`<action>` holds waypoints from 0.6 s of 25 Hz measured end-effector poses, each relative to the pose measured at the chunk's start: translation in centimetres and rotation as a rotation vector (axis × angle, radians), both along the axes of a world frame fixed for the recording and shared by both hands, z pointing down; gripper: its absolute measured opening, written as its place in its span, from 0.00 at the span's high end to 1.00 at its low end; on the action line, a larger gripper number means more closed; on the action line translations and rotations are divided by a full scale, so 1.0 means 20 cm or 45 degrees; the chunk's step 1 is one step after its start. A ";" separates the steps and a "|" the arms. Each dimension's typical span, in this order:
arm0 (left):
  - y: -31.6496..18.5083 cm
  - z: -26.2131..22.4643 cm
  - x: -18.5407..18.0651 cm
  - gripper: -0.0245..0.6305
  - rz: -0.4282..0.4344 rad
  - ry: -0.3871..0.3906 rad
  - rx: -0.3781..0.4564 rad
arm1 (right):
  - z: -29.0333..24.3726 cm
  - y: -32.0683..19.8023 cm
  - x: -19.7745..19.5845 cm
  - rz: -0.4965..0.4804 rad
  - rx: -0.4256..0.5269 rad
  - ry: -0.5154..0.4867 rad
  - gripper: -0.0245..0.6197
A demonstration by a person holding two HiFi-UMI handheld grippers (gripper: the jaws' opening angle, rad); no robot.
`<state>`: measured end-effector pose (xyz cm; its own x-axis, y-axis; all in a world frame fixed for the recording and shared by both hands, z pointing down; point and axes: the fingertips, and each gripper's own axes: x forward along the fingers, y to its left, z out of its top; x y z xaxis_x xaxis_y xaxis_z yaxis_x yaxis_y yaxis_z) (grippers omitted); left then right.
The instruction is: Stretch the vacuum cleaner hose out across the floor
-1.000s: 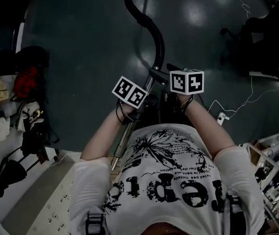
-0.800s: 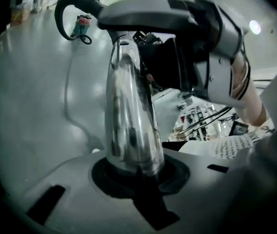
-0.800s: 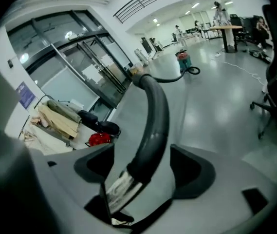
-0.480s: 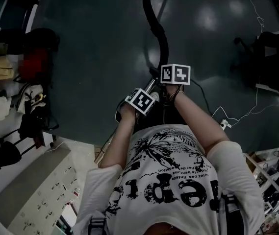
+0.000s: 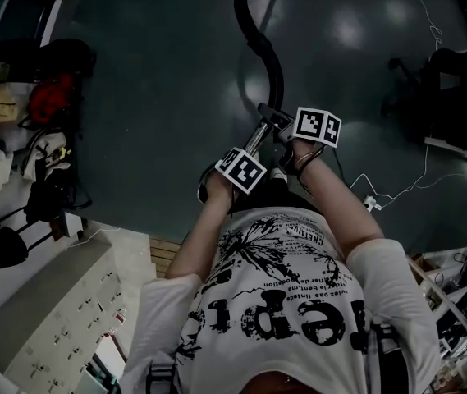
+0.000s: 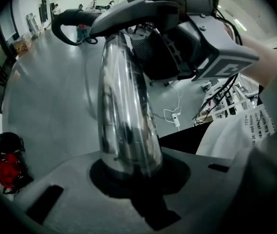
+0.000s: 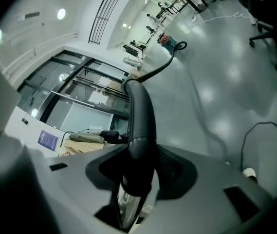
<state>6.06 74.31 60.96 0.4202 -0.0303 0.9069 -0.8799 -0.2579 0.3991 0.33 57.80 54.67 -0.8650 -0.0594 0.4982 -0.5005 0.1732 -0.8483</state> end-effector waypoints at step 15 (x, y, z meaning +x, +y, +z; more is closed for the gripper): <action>-0.20 -0.19 0.56 0.72 -0.044 0.609 0.085 | -0.17 -0.19 0.34 -0.032 0.090 -0.221 0.95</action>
